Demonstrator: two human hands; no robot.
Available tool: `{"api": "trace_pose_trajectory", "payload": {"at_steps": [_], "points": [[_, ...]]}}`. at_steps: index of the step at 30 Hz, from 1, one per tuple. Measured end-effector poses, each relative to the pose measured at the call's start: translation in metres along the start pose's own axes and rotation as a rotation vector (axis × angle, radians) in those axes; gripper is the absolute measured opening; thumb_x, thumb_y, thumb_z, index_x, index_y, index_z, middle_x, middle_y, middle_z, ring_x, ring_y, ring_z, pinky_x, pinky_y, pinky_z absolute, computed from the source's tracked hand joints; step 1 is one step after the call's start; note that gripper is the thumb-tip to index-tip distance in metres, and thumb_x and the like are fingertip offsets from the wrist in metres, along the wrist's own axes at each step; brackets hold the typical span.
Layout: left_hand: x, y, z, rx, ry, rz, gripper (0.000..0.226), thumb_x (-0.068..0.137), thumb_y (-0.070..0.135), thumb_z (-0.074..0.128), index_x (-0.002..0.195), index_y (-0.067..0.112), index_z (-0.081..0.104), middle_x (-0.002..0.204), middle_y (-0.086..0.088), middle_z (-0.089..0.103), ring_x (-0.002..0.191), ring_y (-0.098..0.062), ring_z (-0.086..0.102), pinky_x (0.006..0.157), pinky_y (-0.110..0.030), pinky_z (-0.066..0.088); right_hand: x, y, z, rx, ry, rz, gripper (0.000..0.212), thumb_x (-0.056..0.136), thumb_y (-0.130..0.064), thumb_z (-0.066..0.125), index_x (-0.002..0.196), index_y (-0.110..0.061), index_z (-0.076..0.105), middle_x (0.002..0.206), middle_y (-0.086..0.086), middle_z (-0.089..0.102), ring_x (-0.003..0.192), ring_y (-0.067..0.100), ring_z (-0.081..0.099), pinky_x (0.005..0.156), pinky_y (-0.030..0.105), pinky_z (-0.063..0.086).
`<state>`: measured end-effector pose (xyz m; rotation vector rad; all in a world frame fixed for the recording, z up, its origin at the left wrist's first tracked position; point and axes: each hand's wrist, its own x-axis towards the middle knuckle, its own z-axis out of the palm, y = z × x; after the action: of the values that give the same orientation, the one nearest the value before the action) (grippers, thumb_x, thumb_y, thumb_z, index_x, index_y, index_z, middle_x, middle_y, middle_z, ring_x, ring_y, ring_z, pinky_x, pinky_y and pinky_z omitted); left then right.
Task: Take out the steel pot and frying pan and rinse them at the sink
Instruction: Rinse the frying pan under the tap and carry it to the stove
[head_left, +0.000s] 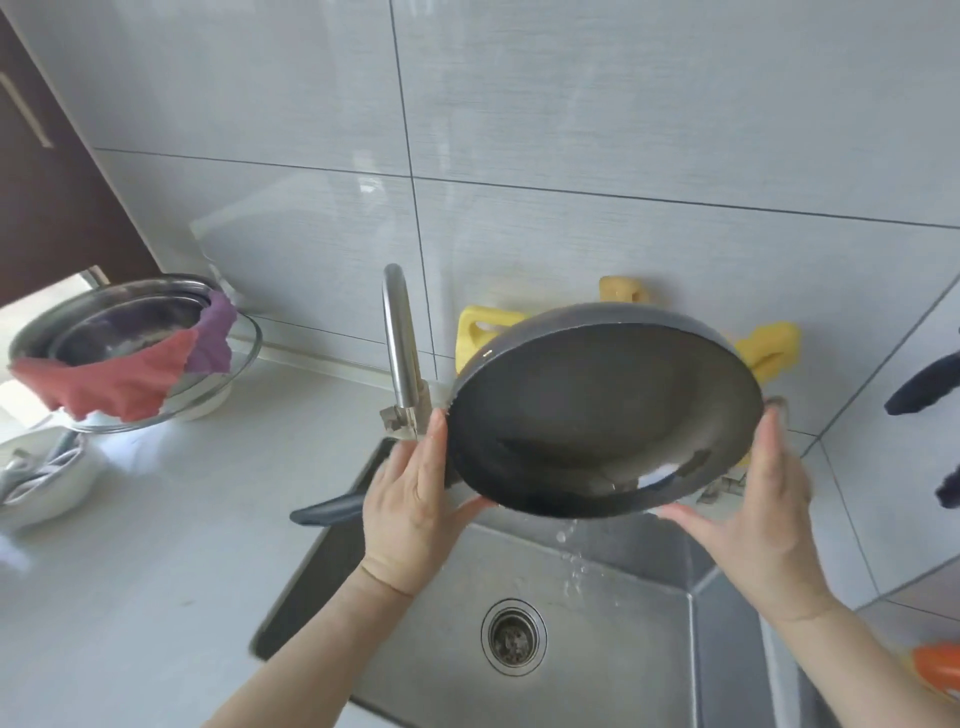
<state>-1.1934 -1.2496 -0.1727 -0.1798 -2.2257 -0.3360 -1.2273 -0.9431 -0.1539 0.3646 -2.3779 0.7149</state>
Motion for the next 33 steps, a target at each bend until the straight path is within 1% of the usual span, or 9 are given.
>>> {"api": "trace_pose_trajectory", "payload": {"at_steps": [4,7,9,14,17,20,23,29,33], "points": [[-0.034,-0.005,0.001,-0.124,-0.391,-0.186,0.131,0.057,0.079,0.070,0.156,0.020,0.009,0.082,0.006,0.059,0.074,-0.015,0.055,0.054,-0.026,0.046,-0.029,0.009,0.011,0.205,-0.425,0.191,0.149,0.048,-0.032,0.096,0.142,-0.058,-0.017,0.149,-0.018,0.016,0.140,0.005,0.021,0.112,0.043,0.028],[-0.054,-0.020,0.004,-0.175,-0.762,-0.374,0.138,0.055,0.072,0.078,0.148,0.048,-0.021,0.096,0.009,0.061,0.093,-0.014,0.057,0.070,-0.033,0.052,-0.042,0.014,0.023,0.245,-0.658,0.283,0.148,0.047,-0.033,0.096,0.141,-0.061,-0.015,0.145,-0.029,0.015,0.136,0.001,0.025,0.107,0.029,0.029],[-0.060,-0.034,0.004,-0.257,-0.960,-0.464,0.134,0.055,0.063,0.080,0.140,0.060,-0.024,0.105,0.010,0.065,0.099,-0.015,0.059,0.082,-0.037,0.052,-0.043,0.010,0.032,0.309,-0.806,0.346,0.146,0.046,-0.033,0.095,0.144,-0.056,-0.010,0.147,-0.032,0.012,0.135,-0.007,0.019,0.107,0.022,0.026],[-0.051,-0.075,-0.014,-0.414,-1.220,-0.563,0.123,0.053,0.044,0.086,0.142,0.063,0.003,0.107,0.023,0.066,0.096,-0.008,0.065,0.093,-0.034,0.051,-0.044,-0.008,0.071,0.362,-1.064,0.407,0.153,0.038,-0.048,0.093,0.152,-0.041,-0.009,0.154,-0.018,0.024,0.141,0.001,0.025,0.117,0.032,0.027],[-0.033,-0.104,-0.032,-0.535,-1.368,-0.597,0.109,0.061,0.026,0.089,0.144,0.050,0.021,0.127,0.029,0.057,0.119,0.003,0.054,0.103,-0.020,0.041,-0.045,-0.031,0.092,0.387,-1.156,0.465,0.151,0.040,-0.051,0.091,0.154,-0.029,-0.005,0.151,-0.012,0.035,0.138,0.008,0.034,0.115,0.031,0.029],[-0.003,-0.126,-0.055,-0.460,-1.514,-0.587,0.089,0.070,0.016,0.086,0.139,0.040,0.037,0.107,0.033,0.061,0.103,0.007,0.059,0.082,-0.004,0.042,-0.053,-0.051,0.109,0.531,-1.201,0.510,0.129,0.049,-0.040,0.091,0.153,-0.025,0.015,0.144,-0.015,0.044,0.130,0.002,0.044,0.107,0.024,0.036],[0.028,-0.131,-0.071,-0.201,-1.537,-0.562,0.096,0.067,0.031,0.088,0.144,0.039,0.032,0.084,0.029,0.057,0.080,0.004,0.059,0.069,-0.011,0.044,-0.071,-0.069,0.123,0.736,-1.165,0.552,0.104,0.059,-0.014,0.090,0.142,-0.035,0.031,0.126,-0.022,0.057,0.109,-0.009,0.057,0.087,0.010,0.044],[0.038,-0.113,-0.087,0.237,-1.196,-0.162,0.128,0.055,0.058,0.082,0.145,0.045,-0.007,0.081,0.013,0.059,0.085,-0.017,0.057,0.075,-0.033,0.050,-0.097,-0.090,0.136,0.814,-0.899,0.615,0.141,0.043,-0.028,0.096,0.142,-0.063,0.002,0.134,-0.039,0.044,0.123,-0.009,0.047,0.108,0.030,0.038],[0.012,-0.108,-0.077,0.160,-0.976,-0.242,0.131,0.063,0.060,0.080,0.147,0.046,-0.020,0.086,0.005,0.051,0.082,-0.018,0.050,0.072,-0.031,0.046,-0.071,-0.087,0.115,0.672,-0.692,0.515,0.148,0.039,-0.035,0.097,0.148,-0.054,-0.002,0.150,-0.029,0.028,0.139,0.001,0.032,0.112,0.033,0.029]]}}
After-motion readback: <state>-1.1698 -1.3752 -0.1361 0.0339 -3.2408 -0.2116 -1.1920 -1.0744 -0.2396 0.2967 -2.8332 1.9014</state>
